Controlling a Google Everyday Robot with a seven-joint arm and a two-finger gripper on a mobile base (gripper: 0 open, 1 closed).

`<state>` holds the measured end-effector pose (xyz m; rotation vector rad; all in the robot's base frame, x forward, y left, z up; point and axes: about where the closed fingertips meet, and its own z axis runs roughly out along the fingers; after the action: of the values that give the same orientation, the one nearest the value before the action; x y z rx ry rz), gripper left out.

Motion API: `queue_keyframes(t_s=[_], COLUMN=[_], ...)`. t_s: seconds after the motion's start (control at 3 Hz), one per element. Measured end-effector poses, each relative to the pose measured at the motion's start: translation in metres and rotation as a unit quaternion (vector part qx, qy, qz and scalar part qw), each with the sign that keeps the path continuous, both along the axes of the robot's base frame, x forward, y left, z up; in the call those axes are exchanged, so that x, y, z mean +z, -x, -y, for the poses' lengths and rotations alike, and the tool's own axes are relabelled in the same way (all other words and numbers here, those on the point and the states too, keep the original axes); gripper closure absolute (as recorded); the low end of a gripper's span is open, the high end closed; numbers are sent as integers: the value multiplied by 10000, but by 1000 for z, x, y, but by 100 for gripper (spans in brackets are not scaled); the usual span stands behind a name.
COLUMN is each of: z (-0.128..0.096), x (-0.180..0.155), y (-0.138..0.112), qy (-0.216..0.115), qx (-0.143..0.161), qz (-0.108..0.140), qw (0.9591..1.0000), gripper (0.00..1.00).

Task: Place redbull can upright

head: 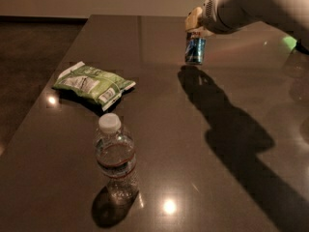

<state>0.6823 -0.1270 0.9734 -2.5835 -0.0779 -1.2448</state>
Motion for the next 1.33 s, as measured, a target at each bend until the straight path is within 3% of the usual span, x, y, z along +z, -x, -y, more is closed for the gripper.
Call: queue_keyframes(t_s=[0.33,0.67,1.33], z=[-8,-12,-13], x=[8,9,10], y=[3,4,5], qy=[-85,24,-75], qx=[515,748,701], qz=[150,232,335], qw=[9985,9969,9970], gripper=[100,100,100])
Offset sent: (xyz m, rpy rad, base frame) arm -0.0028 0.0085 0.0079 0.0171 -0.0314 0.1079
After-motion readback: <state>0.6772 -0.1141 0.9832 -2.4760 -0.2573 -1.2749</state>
